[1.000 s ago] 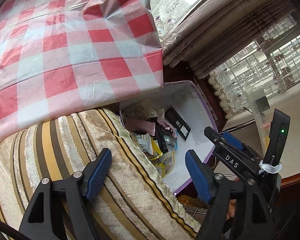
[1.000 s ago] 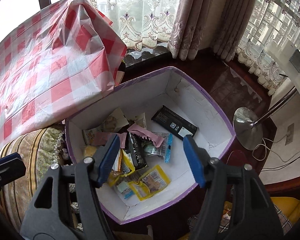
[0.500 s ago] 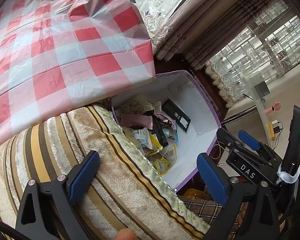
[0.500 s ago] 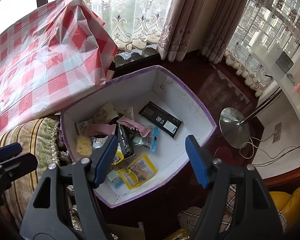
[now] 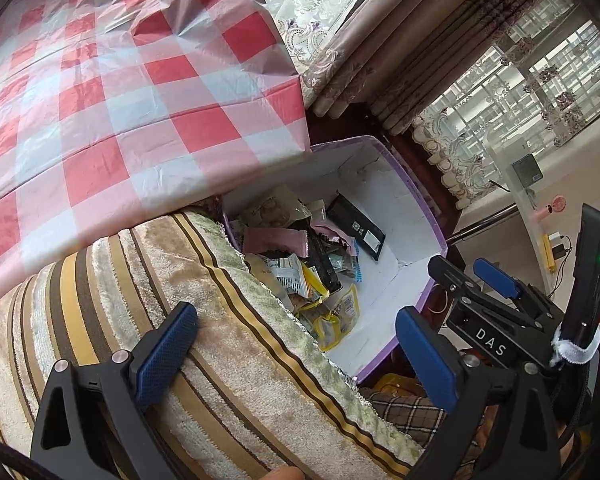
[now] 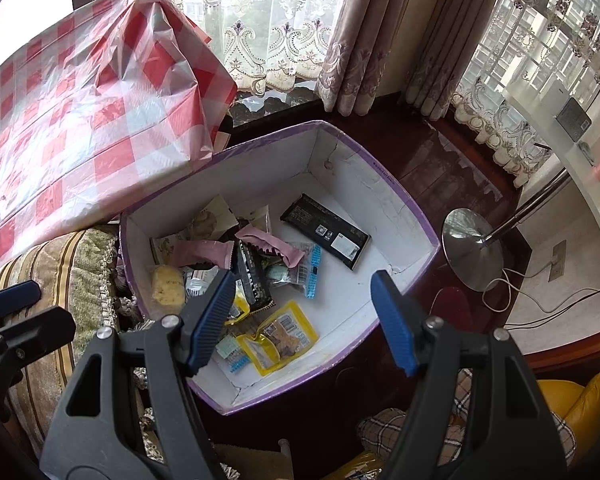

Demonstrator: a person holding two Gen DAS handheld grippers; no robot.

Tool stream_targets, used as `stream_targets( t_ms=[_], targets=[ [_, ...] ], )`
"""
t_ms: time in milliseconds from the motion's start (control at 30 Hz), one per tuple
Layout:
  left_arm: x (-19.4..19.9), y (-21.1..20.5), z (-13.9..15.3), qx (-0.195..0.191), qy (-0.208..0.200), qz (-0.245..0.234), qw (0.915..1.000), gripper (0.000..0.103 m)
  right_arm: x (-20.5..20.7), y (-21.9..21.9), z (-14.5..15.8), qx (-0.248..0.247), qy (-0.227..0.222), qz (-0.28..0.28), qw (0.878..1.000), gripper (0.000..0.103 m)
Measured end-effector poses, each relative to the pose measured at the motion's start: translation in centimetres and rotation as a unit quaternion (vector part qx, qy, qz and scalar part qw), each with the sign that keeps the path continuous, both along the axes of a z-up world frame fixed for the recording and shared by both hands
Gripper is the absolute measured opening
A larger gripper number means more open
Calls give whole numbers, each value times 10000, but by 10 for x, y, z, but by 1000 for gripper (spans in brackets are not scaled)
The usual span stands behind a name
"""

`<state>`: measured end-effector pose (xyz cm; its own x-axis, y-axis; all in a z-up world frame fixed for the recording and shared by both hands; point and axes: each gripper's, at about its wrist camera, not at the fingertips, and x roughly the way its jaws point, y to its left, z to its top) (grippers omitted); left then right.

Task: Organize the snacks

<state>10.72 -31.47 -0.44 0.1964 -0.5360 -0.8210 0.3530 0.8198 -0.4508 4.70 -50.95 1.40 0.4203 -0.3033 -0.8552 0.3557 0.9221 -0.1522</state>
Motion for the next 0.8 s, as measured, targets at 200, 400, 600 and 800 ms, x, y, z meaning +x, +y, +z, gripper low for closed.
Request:
stream_targets(
  t_ms=[200,400,600,800],
  targets=[
    [0,0,1,-8,4,-19,10000,102,1,-1,-1,-36,33,15,10000,73],
    [0,-1,1,12,3,-44,10000,102,2,0,-2,-90,64,37,9999,73],
    [-1,-3,1,54,-25,-80,10000,103,2,2,-3,-76,76,51,9999,73],
    [-1,-3,0,37,-23,-69,10000,103,2,0,-3,17,55,54,10000,73]
  ],
)
